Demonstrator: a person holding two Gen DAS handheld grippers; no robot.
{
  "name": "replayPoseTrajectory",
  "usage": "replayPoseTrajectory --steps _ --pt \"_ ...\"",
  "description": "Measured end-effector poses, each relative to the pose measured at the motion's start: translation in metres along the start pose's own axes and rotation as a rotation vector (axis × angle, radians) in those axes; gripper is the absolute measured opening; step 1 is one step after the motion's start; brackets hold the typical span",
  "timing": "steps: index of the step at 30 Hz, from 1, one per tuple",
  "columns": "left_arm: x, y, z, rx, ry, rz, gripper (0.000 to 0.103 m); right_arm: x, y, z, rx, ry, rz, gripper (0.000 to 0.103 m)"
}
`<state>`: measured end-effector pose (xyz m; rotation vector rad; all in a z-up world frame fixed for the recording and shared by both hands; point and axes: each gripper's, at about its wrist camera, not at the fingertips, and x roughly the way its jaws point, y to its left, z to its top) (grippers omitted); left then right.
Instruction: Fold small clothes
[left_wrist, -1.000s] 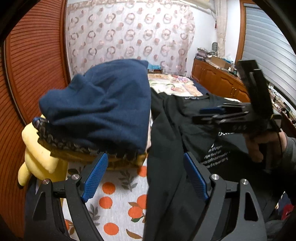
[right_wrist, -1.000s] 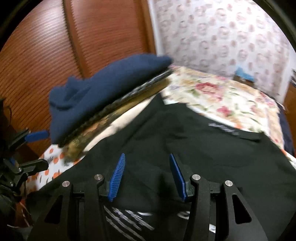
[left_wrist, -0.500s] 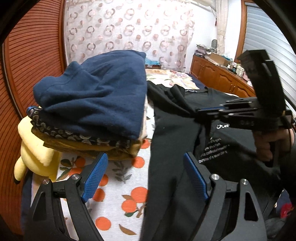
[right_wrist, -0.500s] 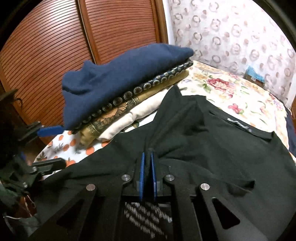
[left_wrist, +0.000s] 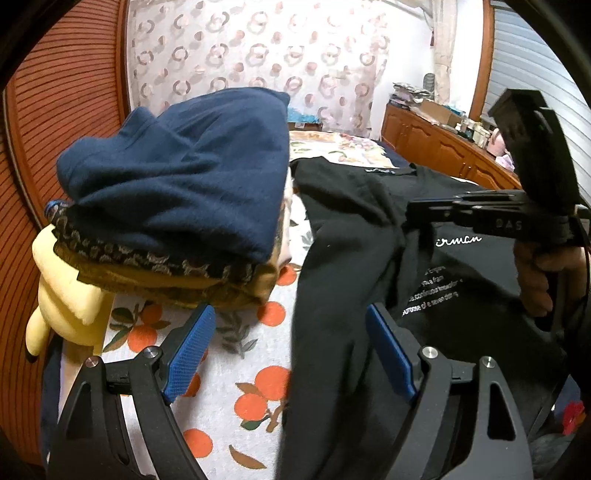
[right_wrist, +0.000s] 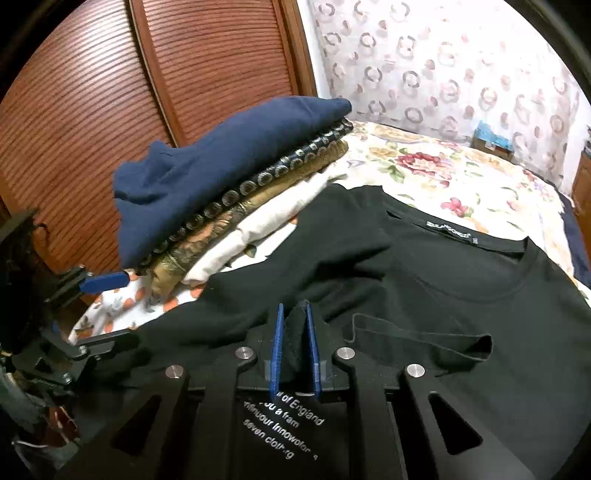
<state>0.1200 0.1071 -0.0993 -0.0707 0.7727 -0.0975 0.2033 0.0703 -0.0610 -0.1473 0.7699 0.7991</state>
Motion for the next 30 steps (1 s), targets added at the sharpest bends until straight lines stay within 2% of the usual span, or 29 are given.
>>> replayPoseTrajectory --steps 6,10,13,16,18,19,20,23,27,30 --pt "-0.004 0.000 0.004 0.004 -0.012 0.008 0.084 -0.028 -0.001 -0.008 0.002 -0.030 -0.004 0.005" --pt "-0.009 -0.005 0.008 0.011 -0.038 -0.003 0.084 -0.054 -0.004 -0.035 0.034 -0.013 -0.023 0.005" --pt "-0.006 -0.010 0.016 0.023 -0.049 -0.025 0.084 -0.061 -0.006 -0.055 0.081 0.015 -0.071 0.005" --pt "-0.002 -0.021 0.028 0.065 -0.059 -0.014 0.084 -0.067 -0.009 -0.075 0.122 0.019 -0.089 0.006" --pt "0.003 -0.029 0.039 0.086 -0.072 0.006 0.084 -0.071 -0.011 -0.083 0.143 0.032 -0.107 0.019" --pt "0.005 -0.032 0.044 0.094 -0.074 0.010 0.084 -0.073 -0.013 -0.087 0.145 0.036 -0.121 0.030" --pt "0.006 -0.034 0.048 0.101 -0.072 0.018 0.084 -0.076 -0.015 -0.088 0.148 0.035 -0.131 0.036" --pt "0.002 -0.038 0.059 0.110 -0.103 0.050 0.084 -0.085 -0.029 -0.090 0.173 0.028 -0.184 0.044" --pt "-0.001 -0.030 0.062 0.078 -0.095 0.050 0.084 -0.099 -0.046 -0.092 0.205 0.005 -0.225 0.046" --pt "-0.010 -0.028 0.056 0.054 -0.104 0.050 0.084 -0.105 -0.052 -0.091 0.210 -0.010 -0.248 0.055"
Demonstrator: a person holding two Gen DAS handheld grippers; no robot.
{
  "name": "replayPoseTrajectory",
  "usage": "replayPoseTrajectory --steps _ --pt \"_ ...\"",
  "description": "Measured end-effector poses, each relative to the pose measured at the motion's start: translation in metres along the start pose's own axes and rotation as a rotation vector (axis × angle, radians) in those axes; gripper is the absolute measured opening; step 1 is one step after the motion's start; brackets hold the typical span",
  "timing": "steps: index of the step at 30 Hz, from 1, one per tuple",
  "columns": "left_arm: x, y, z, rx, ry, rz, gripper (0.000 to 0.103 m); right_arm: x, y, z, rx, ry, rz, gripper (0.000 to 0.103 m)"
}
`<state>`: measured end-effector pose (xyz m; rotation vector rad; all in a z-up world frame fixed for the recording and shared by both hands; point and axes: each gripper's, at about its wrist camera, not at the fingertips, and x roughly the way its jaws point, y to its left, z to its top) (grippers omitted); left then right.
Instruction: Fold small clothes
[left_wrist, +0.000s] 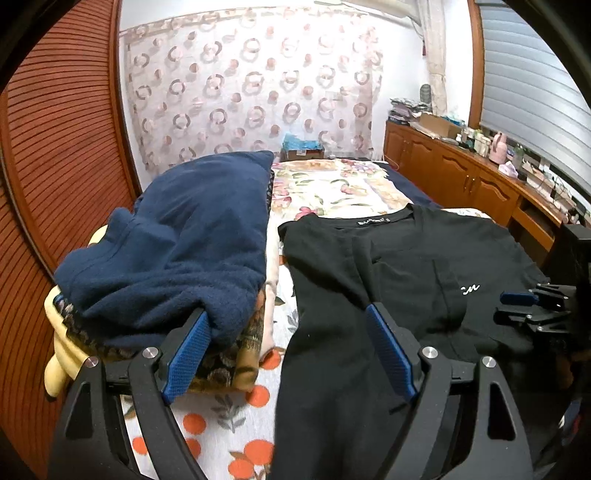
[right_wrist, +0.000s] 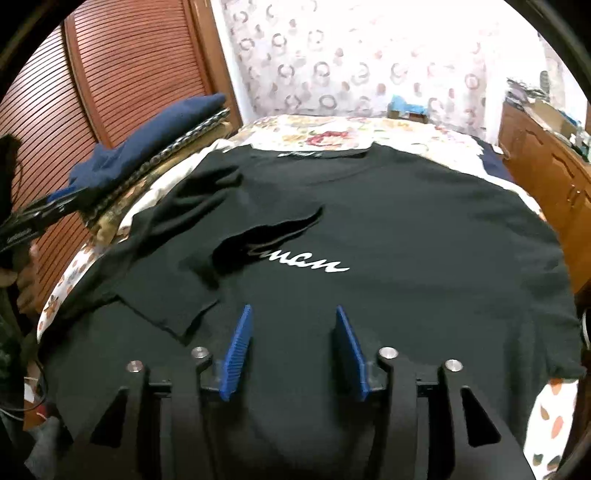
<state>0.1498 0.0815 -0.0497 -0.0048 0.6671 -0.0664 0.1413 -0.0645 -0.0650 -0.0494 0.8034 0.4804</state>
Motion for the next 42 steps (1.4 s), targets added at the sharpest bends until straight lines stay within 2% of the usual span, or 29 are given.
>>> replayPoseTrajectory --steps 6,9,12,17,20,24,25,26,27,30,33,36,39,42 --pt "-0.031 -0.016 0.003 0.030 -0.077 -0.028 0.084 0.007 -0.005 0.002 0.003 -0.015 -0.021 0.057" --pt "-0.031 -0.033 0.011 0.082 -0.079 -0.071 0.084 0.009 0.000 0.004 -0.003 -0.031 -0.029 0.058" --pt "-0.015 -0.047 0.021 0.118 -0.056 -0.105 0.082 0.006 -0.008 0.003 -0.010 -0.046 -0.032 0.058" --pt "0.032 -0.063 0.036 0.140 0.034 -0.178 0.052 0.002 -0.021 -0.001 -0.015 -0.056 -0.066 0.058" --pt "0.068 -0.065 0.042 0.145 0.101 -0.180 0.041 0.004 -0.029 -0.003 -0.011 -0.050 -0.088 0.058" --pt "0.110 -0.071 0.044 0.167 0.192 -0.152 0.034 0.010 -0.041 -0.007 0.004 -0.028 -0.128 0.058" --pt "0.117 -0.071 0.043 0.177 0.208 -0.145 0.028 0.012 -0.043 -0.007 0.008 -0.022 -0.131 0.058" --pt "0.121 -0.074 0.043 0.182 0.223 -0.133 0.012 0.014 -0.044 -0.007 0.011 -0.016 -0.133 0.058" --pt "0.122 -0.075 0.043 0.188 0.230 -0.122 0.005 0.017 -0.045 -0.008 0.017 -0.009 -0.129 0.058" --pt "0.110 -0.072 0.049 0.225 0.190 -0.082 0.003 0.018 -0.046 -0.006 0.019 -0.018 -0.113 0.058" --pt "0.095 -0.052 0.065 0.192 0.149 -0.042 0.003 0.020 -0.045 -0.005 0.011 -0.013 -0.112 0.058" --pt "0.086 -0.015 0.087 0.142 0.104 0.044 0.003 0.017 -0.048 -0.008 0.004 -0.017 -0.109 0.058" --pt "0.079 0.008 0.095 0.106 0.093 0.094 0.003 0.015 -0.052 -0.009 0.008 -0.018 -0.107 0.058" --pt "0.077 0.012 0.093 0.108 0.099 0.109 0.003 0.014 -0.055 -0.012 0.014 -0.020 -0.107 0.058"
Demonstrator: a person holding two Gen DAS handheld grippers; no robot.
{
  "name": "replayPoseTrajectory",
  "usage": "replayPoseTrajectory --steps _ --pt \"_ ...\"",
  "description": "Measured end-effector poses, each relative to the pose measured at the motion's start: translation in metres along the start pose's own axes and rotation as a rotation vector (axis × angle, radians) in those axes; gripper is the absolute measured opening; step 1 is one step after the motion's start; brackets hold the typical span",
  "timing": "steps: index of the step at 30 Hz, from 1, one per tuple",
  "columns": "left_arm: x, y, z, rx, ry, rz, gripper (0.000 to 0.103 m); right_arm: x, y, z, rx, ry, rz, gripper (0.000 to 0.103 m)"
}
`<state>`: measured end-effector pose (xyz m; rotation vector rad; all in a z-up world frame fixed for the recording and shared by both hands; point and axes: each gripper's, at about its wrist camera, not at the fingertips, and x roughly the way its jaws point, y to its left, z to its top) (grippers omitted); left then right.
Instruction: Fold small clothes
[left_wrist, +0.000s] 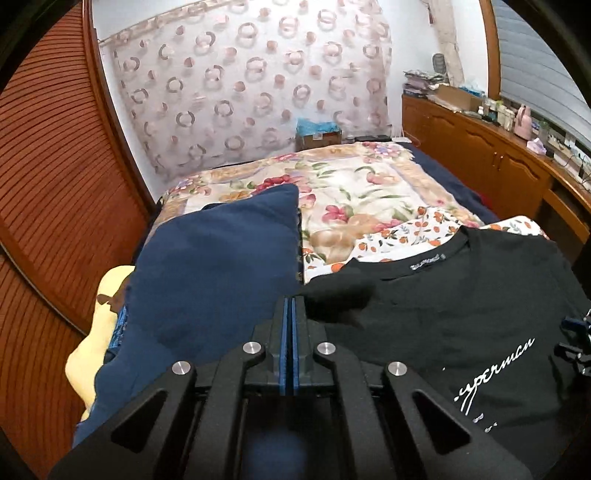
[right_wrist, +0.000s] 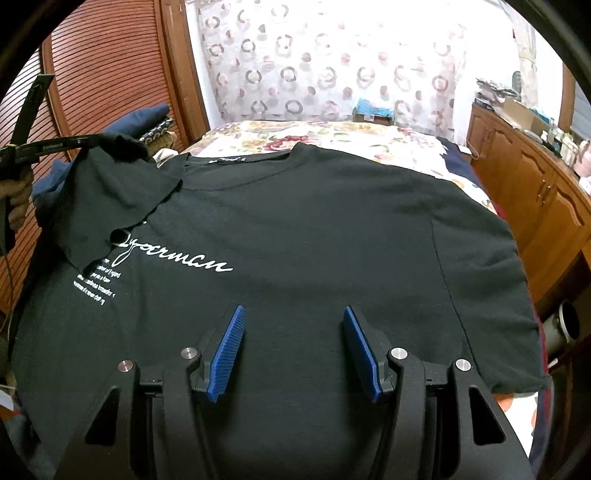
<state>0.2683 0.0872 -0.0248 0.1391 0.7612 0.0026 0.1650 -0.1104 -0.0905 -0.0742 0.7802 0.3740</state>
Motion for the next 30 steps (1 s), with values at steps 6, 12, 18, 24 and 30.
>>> replayPoseTrajectory --steps 6,12,18,24,30 --pt "-0.013 -0.007 -0.006 -0.022 -0.038 -0.048 0.012 0.000 -0.001 -0.001 0.009 0.000 -0.005 0.058" --pt "-0.037 -0.028 -0.008 -0.007 -0.114 -0.142 0.063 -0.003 0.001 -0.003 0.002 -0.005 -0.021 0.058" --pt "-0.038 -0.065 -0.022 0.018 -0.133 -0.290 0.087 -0.021 -0.015 -0.001 0.016 -0.043 -0.078 0.058" --pt "-0.007 -0.117 -0.037 0.107 -0.078 -0.381 0.087 -0.047 -0.045 -0.007 0.060 -0.080 -0.185 0.058" --pt "0.016 -0.154 -0.042 0.192 0.001 -0.459 0.087 -0.065 -0.084 -0.019 0.165 -0.092 -0.268 0.058"
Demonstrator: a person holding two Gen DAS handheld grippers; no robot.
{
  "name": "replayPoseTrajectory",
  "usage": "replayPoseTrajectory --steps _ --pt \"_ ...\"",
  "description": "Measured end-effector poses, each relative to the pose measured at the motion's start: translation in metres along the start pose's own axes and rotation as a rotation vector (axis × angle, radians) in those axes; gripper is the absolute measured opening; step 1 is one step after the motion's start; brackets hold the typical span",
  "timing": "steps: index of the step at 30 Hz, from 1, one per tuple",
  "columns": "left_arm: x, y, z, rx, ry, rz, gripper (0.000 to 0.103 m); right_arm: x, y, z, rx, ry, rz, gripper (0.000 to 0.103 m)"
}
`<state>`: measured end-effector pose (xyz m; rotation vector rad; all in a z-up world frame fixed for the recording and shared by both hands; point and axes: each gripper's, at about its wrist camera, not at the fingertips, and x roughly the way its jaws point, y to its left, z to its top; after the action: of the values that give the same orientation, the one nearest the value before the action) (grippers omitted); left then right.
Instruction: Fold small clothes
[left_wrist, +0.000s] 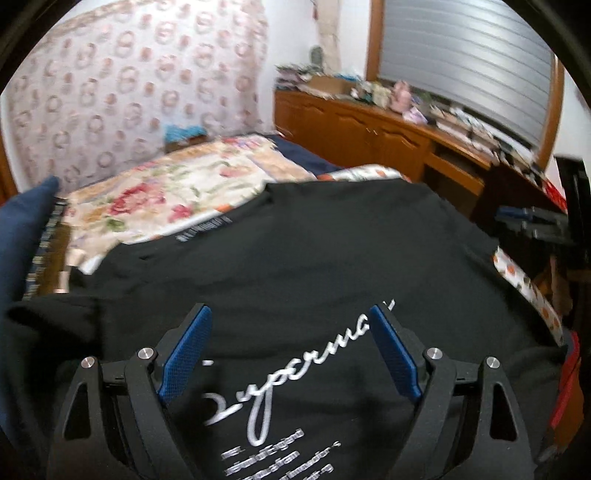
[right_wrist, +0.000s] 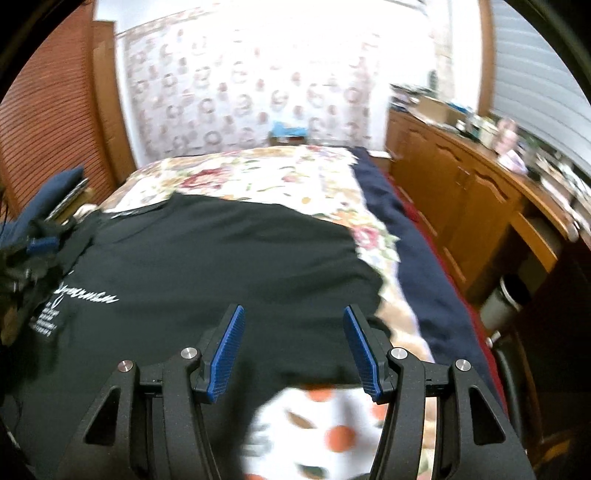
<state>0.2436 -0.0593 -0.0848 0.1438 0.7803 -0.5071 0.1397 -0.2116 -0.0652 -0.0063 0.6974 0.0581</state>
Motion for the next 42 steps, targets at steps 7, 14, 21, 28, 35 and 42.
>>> replayPoseTrajectory --steps 7,14,21,28,35,42 --pt "0.021 -0.009 -0.012 0.031 0.099 -0.008 0.087 0.018 -0.022 -0.002 0.071 0.058 -0.040 0.058" --pt "0.025 -0.016 -0.014 0.066 0.127 0.008 0.096 0.036 -0.028 0.013 0.111 0.120 0.011 0.058" --pt "0.026 -0.017 -0.016 0.079 0.144 0.002 0.103 0.043 -0.049 0.023 0.136 0.150 0.062 0.054" --pt "0.026 -0.017 -0.016 0.079 0.144 0.002 0.103 0.049 -0.060 0.021 0.201 0.161 0.154 0.032" --pt "0.026 -0.017 -0.016 0.079 0.143 0.002 0.103 0.039 -0.057 0.019 0.157 0.145 0.065 0.007" --pt "0.015 -0.006 -0.015 0.035 0.091 -0.014 0.103 0.022 -0.032 0.025 0.075 0.069 -0.037 0.002"
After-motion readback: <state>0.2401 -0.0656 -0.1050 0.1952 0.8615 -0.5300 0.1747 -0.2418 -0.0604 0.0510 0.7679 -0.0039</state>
